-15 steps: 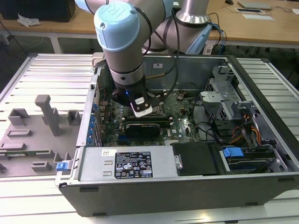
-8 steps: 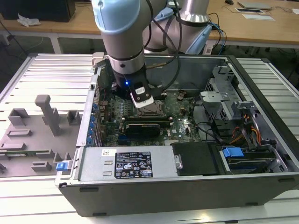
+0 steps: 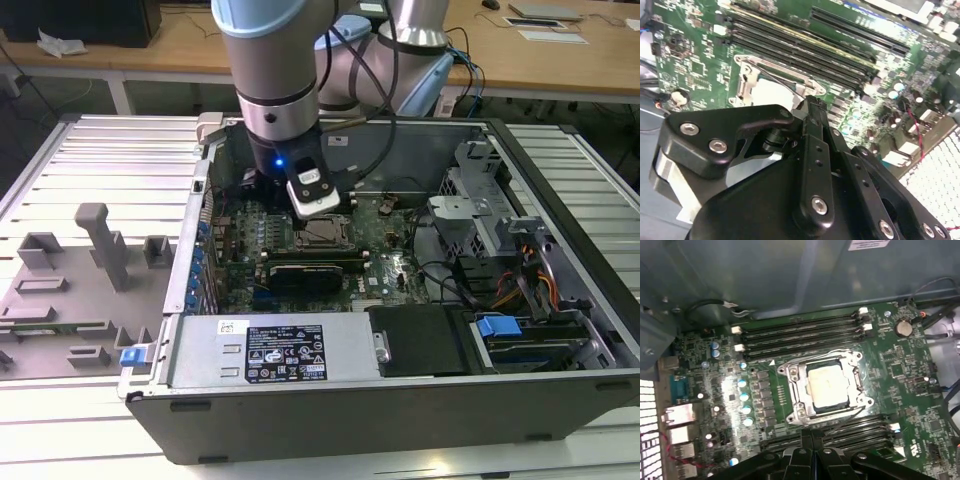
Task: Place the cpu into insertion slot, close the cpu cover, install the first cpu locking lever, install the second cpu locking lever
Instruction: 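Install the second cpu locking lever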
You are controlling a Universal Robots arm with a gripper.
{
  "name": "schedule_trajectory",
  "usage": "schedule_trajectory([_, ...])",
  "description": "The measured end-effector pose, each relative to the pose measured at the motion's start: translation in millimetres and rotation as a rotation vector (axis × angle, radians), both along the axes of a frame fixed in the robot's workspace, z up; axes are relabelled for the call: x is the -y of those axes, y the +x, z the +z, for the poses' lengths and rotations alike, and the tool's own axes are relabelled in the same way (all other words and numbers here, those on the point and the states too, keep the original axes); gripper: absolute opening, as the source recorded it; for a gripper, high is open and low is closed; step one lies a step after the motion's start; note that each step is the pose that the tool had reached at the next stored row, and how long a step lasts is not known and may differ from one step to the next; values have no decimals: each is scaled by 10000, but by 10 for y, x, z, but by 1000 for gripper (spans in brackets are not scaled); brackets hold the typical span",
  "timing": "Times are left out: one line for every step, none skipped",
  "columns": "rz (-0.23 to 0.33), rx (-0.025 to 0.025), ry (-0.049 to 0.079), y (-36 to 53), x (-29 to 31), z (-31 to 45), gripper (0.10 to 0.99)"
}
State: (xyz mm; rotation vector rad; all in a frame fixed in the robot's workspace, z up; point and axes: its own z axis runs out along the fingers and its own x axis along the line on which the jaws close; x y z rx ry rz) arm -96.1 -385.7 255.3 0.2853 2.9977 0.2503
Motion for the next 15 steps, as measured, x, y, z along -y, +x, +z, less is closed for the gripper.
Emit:
schedule_trajectory([1,-11,0,26,4,0,106])
schedule_trajectory([-1,-36,0,80,15,-1,106])
schedule_trajectory([-3,-38,-1,90,19,-3,106])
schedule_trajectory([-3,-40,1,97,22,-11,106])
schedule_trajectory([-3,-39,1,100,24,-24,106])
schedule_trajectory([-4,-41,1,102,27,-37,106])
schedule_trajectory([-3,-43,5,105,28,-58,106])
schedule_trajectory([-4,-45,10,110,29,-76,106])
schedule_trajectory([-3,-48,19,115,30,-97,106])
schedule_trajectory([-4,-51,24,117,30,-110,106])
schedule_trajectory([-5,-53,44,116,30,-136,106])
schedule_trajectory([-3,-52,54,117,30,-147,106])
schedule_trajectory([-3,-53,63,117,30,-157,106])
schedule_trajectory([-2,-53,76,116,30,-186,106])
schedule_trajectory([-3,-53,83,113,30,-208,106])
